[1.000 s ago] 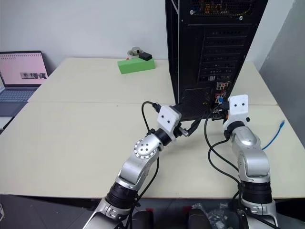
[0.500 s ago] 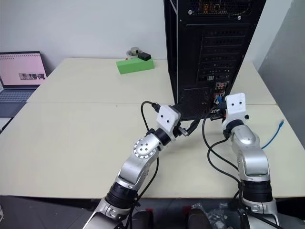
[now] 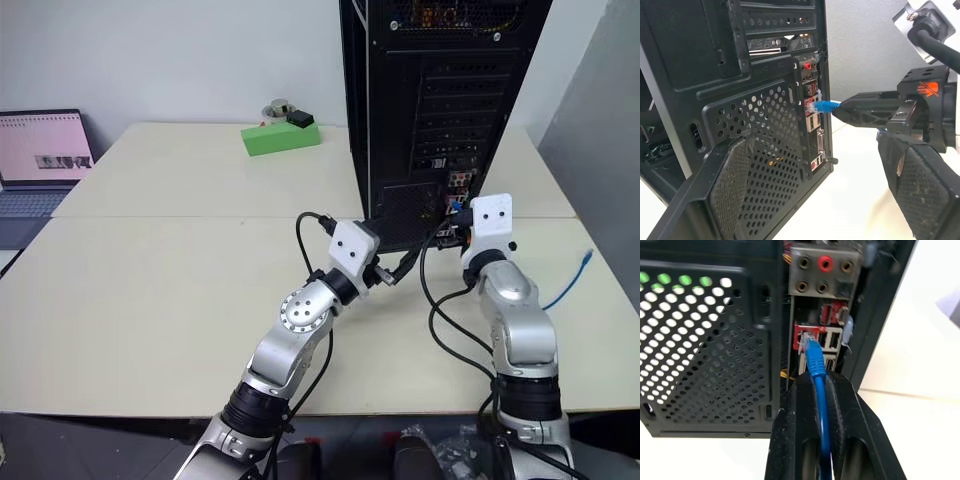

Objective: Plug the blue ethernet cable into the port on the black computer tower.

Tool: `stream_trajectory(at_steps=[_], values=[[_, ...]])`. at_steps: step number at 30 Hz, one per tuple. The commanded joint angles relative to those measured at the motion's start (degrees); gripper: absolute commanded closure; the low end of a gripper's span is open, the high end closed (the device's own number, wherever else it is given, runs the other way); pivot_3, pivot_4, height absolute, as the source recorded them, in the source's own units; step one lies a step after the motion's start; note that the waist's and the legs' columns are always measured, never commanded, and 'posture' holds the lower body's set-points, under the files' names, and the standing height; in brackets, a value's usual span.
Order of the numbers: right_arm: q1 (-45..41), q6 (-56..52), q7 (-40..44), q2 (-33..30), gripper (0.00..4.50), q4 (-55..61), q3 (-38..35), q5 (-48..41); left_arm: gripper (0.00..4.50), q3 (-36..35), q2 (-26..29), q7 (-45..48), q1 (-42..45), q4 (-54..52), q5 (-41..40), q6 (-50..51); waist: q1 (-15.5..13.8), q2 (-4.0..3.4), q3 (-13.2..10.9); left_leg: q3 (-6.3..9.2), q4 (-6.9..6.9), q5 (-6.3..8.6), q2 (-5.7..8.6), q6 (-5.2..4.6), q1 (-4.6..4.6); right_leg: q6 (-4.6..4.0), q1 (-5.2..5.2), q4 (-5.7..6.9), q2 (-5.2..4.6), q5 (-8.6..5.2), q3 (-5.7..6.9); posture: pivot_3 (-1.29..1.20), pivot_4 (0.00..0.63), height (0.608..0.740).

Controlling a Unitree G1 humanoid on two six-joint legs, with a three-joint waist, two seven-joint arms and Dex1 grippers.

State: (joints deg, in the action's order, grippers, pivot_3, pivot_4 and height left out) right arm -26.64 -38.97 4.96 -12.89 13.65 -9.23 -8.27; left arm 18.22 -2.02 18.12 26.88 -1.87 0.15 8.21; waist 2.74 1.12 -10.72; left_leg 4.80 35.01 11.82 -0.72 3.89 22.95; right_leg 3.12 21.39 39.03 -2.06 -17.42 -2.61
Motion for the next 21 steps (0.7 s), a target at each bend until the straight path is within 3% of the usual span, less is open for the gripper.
stream_trajectory(at_steps=[1, 21], values=[[-1.8, -1.6, -2.0, 2.0, 4.5, 2.0, -1.9, -1.9, 0.36, 0.2, -0.7, -0.1, 0.9, -1.7, 0.3, -1.1, -0.1, 0.0, 0.0, 0.0, 0.0, 0.0, 0.0, 0.0, 0.01, 0.0, 0.0, 0.0, 0.0, 0.0, 0.01, 0.0, 0.15, 0.74], [-5.9, 0.6, -2.6, 1.9, 4.5, -2.9, -0.9, -1.6, 0.36, 0.2, -1.1, -0.2, 0.7, -1.7, 0.2, -1.0, 0.2, 0.0, 0.0, -0.01, -0.03, 0.0, 0.0, 0.0, 0.01, 0.0, 0.02, -0.02, 0.0, 0.0, -0.01, 0.0, 0.15, 0.74]])
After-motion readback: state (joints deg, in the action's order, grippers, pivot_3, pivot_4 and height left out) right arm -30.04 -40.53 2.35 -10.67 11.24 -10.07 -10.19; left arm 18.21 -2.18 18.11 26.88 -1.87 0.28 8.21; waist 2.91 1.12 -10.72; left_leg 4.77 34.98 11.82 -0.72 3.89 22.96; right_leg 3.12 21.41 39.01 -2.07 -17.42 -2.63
